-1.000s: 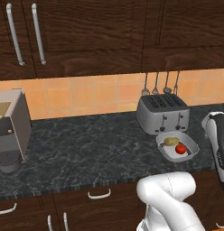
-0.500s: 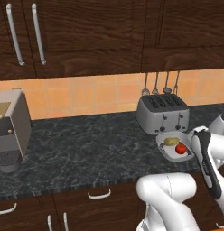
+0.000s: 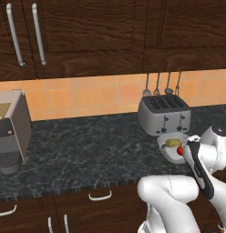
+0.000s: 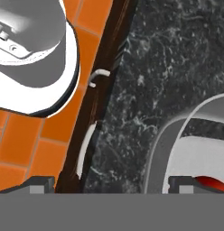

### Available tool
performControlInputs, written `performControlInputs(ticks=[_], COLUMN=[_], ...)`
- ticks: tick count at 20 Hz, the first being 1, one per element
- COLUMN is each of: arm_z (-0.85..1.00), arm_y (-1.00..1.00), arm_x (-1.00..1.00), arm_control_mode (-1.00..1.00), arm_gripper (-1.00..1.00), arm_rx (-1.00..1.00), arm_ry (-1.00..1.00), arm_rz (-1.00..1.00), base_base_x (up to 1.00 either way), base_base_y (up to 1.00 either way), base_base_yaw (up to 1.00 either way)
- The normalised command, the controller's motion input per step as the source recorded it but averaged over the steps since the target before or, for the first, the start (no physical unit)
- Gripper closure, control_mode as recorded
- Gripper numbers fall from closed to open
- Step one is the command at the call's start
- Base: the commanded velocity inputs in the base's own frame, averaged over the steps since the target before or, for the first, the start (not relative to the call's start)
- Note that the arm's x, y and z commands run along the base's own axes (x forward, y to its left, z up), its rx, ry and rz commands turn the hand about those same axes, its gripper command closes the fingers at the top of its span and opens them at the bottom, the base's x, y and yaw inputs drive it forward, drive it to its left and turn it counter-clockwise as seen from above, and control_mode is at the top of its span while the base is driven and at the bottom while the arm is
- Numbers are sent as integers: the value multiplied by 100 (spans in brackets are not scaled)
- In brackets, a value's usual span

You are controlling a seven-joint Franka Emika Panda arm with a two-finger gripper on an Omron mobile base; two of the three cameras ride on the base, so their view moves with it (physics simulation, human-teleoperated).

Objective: Take the meat container that has the fish and place it on the second highest rack of the freezer. Then take the vegetable container that has the tomato and potato and place it on the highest rack of the freezer.

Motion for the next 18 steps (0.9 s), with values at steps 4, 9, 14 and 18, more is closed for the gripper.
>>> performControlInputs(ticks=[4,9,14,18], arm_z=[0,0,-29,-58], arm_y=[-17,-2,-2,-18], arm_x=[41,41,5,0], arm_control_mode=[-100,-100,-100,-100], arm_gripper=[-100,-100,-100,-100], arm_rx=[0,0,0,0], arm_ry=[15,13,8,1], arm_rz=[0,0,2,3], base_base_x=[0,0,0,0], base_base_y=[0,0,0,0], base_base_yaw=[0,0,0,0])
